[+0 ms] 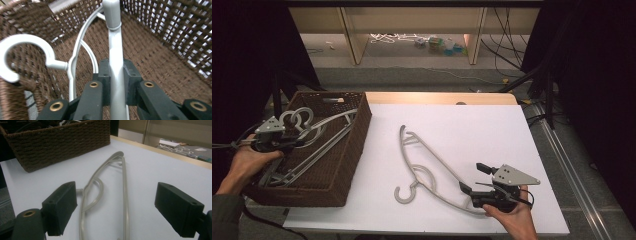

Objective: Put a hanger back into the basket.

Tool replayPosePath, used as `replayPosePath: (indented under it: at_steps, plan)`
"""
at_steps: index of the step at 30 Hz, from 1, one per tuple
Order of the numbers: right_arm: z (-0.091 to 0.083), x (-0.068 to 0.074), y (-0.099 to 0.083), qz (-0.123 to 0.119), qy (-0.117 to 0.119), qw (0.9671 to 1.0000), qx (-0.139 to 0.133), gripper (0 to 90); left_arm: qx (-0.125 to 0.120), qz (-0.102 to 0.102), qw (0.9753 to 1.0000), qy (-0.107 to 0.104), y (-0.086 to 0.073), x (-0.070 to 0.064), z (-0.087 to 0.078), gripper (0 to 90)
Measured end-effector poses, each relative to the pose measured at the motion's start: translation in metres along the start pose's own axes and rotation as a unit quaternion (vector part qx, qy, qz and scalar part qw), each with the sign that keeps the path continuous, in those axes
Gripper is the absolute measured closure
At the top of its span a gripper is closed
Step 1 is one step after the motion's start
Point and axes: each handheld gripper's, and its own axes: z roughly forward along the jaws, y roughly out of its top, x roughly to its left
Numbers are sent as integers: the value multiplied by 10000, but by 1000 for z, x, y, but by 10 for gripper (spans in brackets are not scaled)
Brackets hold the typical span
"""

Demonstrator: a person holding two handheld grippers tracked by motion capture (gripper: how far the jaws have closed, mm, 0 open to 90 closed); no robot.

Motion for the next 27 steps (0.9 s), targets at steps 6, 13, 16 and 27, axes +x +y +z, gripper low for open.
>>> replayPosePath:
  at_steps: [6, 13, 16, 27]
  plan:
    - [0, 0, 0, 2, -6, 10000, 5, 188, 54, -194, 9998, 81, -1, 3, 2, 777]
    - [-2, 1, 0, 42, -6, 9999, 150, 187, 295, -487, 9976, 396, 0, 8, 4, 719]
    - [-1, 1, -1, 72, 16, 9999, 88, 187, 407, -622, 9959, 516, 0, 11, 5, 700]
    - [0, 0, -1, 70, 4, 9999, 100, 187, 642, -975, 9875, 1058, -1, 13, 7, 555]
